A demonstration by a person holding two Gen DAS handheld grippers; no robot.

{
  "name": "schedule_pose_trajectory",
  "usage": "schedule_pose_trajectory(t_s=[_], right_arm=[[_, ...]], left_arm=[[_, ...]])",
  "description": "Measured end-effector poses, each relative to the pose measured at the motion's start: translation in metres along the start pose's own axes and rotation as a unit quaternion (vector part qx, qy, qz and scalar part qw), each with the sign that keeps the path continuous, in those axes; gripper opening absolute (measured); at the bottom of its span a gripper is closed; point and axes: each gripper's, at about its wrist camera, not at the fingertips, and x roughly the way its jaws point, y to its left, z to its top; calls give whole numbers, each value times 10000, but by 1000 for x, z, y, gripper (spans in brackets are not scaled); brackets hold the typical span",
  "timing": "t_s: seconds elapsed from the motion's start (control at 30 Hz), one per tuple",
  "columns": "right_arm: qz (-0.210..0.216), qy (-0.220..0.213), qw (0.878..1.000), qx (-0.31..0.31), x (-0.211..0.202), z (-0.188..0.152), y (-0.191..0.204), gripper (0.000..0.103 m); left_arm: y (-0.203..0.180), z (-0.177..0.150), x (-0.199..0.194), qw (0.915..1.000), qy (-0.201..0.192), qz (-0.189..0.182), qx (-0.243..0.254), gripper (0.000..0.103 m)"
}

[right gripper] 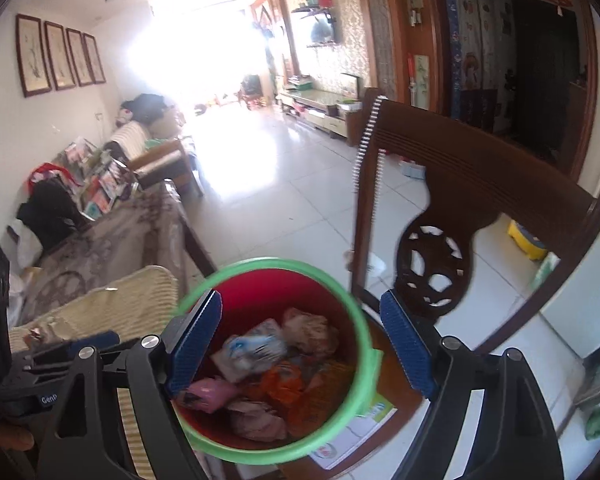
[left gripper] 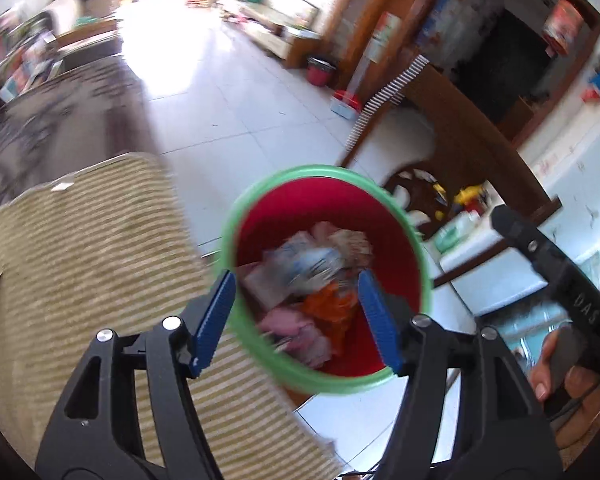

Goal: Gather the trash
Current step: 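Open both tools to drop the snack bag and wrapper into the bucket, then grasp the crumpled pink paper with the left tool while the right tool grasps the white patterned paper cup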

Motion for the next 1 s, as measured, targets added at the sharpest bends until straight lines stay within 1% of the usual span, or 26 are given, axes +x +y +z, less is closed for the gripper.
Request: schedule_pose_trajectory(t_s=[0.1, 0.13, 0.17, 0.2, 0.27, 0.3, 0.33, 0.4, 0.43, 0.47, 0.53, 0.6, 0.67, 0.8, 0.93, 0.97, 1.0], right_arm=[[319, 59, 9993, -160, 11, 2, 32, 80], [441, 128, 9986, -256, 16, 0, 48, 80], [530, 187, 9979, -330, 21, 0, 60, 80], [619, 253, 9969, -410, 25, -2, 72, 80], [796, 392, 9942, -614, 32, -9, 102, 80], [854, 438, 9929, -708, 34, -12, 115, 80], [897, 474, 9916, -797, 36, -15, 129, 80], [957, 508, 9895, -957, 35, -22, 158, 80], [952, 503, 9892, -995, 34, -26, 171, 80], [928, 500, 9894, -1000, 34, -29, 179, 80], [874, 634, 9900, -906, 34, -38, 200, 80], [911, 744, 9892, -869, 35, -46, 220, 80], [788, 795, 9896, -902, 36, -56, 240, 80], [696, 941, 9892, -885, 32, -75, 272, 80], [465, 1064, 9889, -923, 27, -91, 292, 80], [429, 1086, 9891, -899, 26, -94, 295, 80], [393, 1110, 9891, -880, 25, -96, 297, 80]], left_arm=[[43, -14, -24, 9980, -142, 437, -441, 61], [66, -20, -35, 9955, -200, 668, -645, 61], [82, -23, -42, 9933, -234, 810, -789, 61], [102, -27, -50, 9899, -280, 978, -986, 61], [151, -41, -71, 9789, -384, 1378, -1461, 62], [168, -45, -78, 9743, -409, 1516, -1612, 65], [196, -53, -89, 9668, -441, 1714, -1845, 68], [233, -63, -103, 9574, -467, 1914, -2109, 68], [257, -69, -112, 9524, -475, 2014, -2237, 68], [272, -71, -116, 9501, -468, 2064, -2291, 68], [307, -76, -126, 9470, -400, 2138, -2365, 68], [330, -77, -130, 9468, -386, 2142, -2370, 69], [354, -76, -131, 9496, -327, 2072, -2330, 71], [386, -60, -114, 9612, -116, 1955, -1944, 71], [408, -44, -87, 9676, 34, 1844, -1725, 71], [411, -43, -82, 9684, 63, 1830, -1691, 71], [415, -42, -76, 9694, 114, 1807, -1660, 65]])
